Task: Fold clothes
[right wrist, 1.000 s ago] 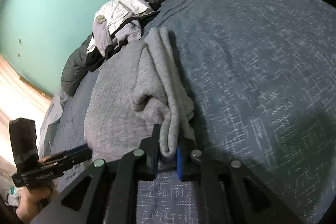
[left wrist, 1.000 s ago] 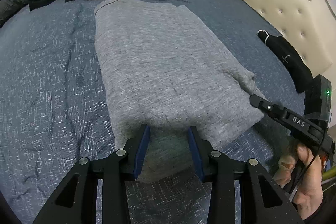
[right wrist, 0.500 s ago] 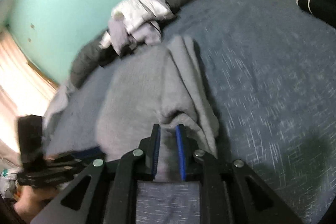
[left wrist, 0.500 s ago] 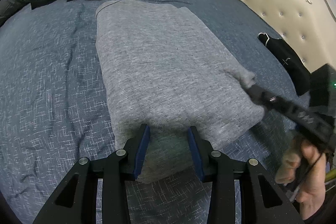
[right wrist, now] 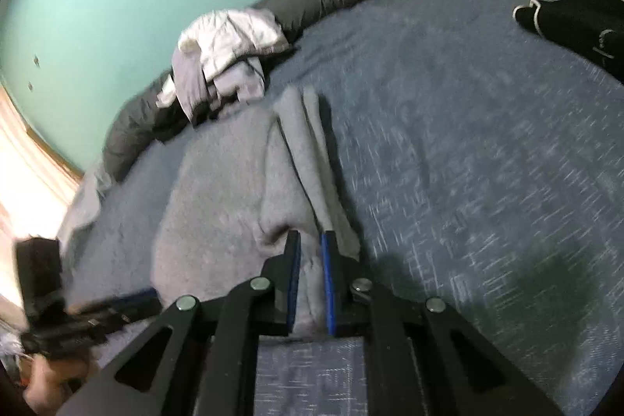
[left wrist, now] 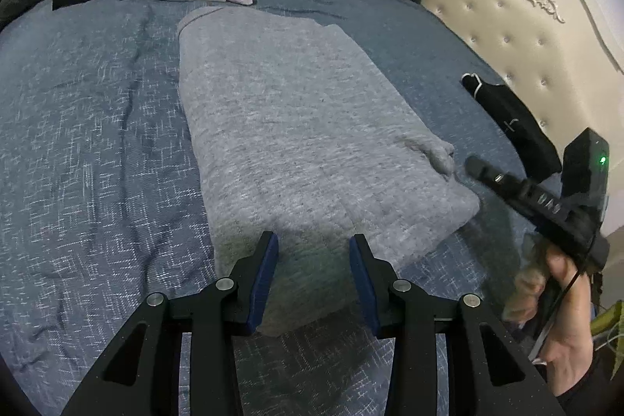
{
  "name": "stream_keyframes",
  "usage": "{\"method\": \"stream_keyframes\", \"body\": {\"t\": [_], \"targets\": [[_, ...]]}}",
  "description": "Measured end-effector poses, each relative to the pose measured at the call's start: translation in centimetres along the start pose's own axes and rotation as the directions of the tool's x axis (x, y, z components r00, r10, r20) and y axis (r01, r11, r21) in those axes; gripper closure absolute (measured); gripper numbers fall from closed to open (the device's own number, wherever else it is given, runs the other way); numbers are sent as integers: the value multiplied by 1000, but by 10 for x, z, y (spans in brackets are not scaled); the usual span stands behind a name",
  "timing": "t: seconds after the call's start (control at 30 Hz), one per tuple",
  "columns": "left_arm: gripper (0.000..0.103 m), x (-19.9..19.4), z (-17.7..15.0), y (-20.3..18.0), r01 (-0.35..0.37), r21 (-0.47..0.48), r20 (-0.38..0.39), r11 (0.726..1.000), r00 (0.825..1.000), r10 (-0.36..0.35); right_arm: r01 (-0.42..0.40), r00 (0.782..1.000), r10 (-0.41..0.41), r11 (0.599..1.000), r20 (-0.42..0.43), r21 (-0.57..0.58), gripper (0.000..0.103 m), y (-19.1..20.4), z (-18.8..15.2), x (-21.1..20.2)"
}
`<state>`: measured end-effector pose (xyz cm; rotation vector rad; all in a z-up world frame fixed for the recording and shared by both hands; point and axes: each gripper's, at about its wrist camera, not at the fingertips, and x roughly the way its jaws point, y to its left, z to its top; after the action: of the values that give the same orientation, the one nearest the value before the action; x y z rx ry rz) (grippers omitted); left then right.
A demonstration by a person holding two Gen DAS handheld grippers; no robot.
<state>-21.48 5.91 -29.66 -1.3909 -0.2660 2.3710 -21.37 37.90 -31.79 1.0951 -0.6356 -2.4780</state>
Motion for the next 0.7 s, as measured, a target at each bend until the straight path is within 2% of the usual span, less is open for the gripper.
{"method": "stream_keyframes", "body": {"t": [0.07, 0.2, 0.27, 0.33, 0.43, 0.57, 0.7], "targets": [[61, -3, 0, 4, 12, -4, 12, 1000, 1000, -12, -14, 1000, 14, 1000, 3, -8, 90, 4, 12, -2], [61, -8, 3, 17, 29, -37, 40, 999, 999, -28, -20, 997, 12, 994, -76, -105, 87, 18, 47, 19], [59, -8, 5, 24, 34, -59, 49, 998, 998, -31, -18, 993, 2, 991, -121, -133, 69, 21, 67, 35], [57, -9, 7, 32, 39, -82, 58, 996, 998, -34, -17, 986, -13, 984, -163, -180, 61, 27, 86, 55], [57, -6, 10, 38, 44, -96, 63, 994, 997, -38, -25, 977, -26, 972, -214, -234, 61, 33, 108, 87], [53, 2, 12, 40, 47, -86, 58, 995, 997, -42, 13, 964, -91, 955, -250, -297, 61, 37, 131, 128], [49, 7, 12, 41, 51, -75, 56, 996, 997, -47, 21, 959, -115, 941, -260, -338, 61, 38, 145, 156]]}}
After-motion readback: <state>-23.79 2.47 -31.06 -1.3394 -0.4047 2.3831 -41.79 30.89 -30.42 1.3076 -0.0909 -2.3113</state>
